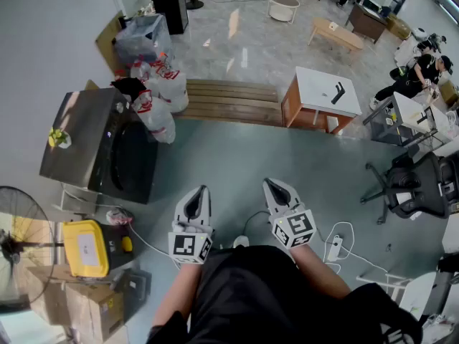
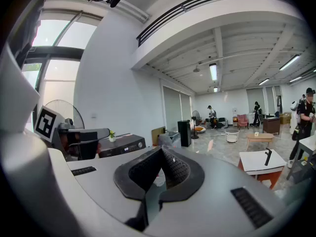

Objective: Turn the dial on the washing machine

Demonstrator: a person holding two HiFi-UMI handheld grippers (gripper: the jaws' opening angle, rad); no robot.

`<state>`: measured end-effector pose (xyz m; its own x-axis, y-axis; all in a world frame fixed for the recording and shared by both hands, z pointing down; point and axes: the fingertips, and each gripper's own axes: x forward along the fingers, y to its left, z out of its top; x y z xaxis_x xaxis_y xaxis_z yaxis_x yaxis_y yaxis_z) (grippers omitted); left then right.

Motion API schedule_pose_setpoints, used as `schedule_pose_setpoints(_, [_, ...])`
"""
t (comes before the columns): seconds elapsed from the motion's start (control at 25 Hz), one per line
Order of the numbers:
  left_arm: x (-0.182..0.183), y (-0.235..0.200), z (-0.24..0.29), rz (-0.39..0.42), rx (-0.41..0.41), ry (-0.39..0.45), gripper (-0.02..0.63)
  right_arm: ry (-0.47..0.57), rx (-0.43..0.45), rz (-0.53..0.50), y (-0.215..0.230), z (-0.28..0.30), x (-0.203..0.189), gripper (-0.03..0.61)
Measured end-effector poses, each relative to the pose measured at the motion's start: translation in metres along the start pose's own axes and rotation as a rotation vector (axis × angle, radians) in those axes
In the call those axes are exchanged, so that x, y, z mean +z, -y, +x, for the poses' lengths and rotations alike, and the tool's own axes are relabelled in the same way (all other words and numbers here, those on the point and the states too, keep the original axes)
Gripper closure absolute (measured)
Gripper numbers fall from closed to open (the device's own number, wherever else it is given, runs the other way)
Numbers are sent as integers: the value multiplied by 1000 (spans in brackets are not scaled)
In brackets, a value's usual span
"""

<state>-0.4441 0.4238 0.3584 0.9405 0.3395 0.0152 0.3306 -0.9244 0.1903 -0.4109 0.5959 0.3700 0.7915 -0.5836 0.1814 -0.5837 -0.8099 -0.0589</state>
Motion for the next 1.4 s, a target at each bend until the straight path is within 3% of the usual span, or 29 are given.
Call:
schedule_pose_setpoints(0.4, [-9,16,1,6,-5,-10,609,-11,10,26,8,-11,-3,578])
schedule_pose_setpoints(0.84, [-19,18,-4,8,17,-36,609,-46,79,41,6,-12,-19,574])
schedule_pose_setpoints(0.88, [-19,17,-5,8,25,-34,609,-54,85,43,6,-11,-20,558])
schedule_pose_setpoints(0.96, [-21,14,-6,7,41,-34,605,-71,95,48,8,-9,-24,443])
schedule_pose_setpoints(1.0, [-23,13,-7,3,48,-39,569,-80,99,49,8,-9,-26,417])
schedule_pose_setpoints(1.04, [-25,11,-7,-3,54,-45,509,-87,101,47,9,-8,-28,405])
schedule_pose_setpoints(1.12, [-28,8,-8,-16,63,-57,465,-95,102,42,10,-7,-30,390])
schedule_pose_setpoints(1.4, [-33,15,-9,-6,80,-63,462,-93,118,54,18,-8,-34,388])
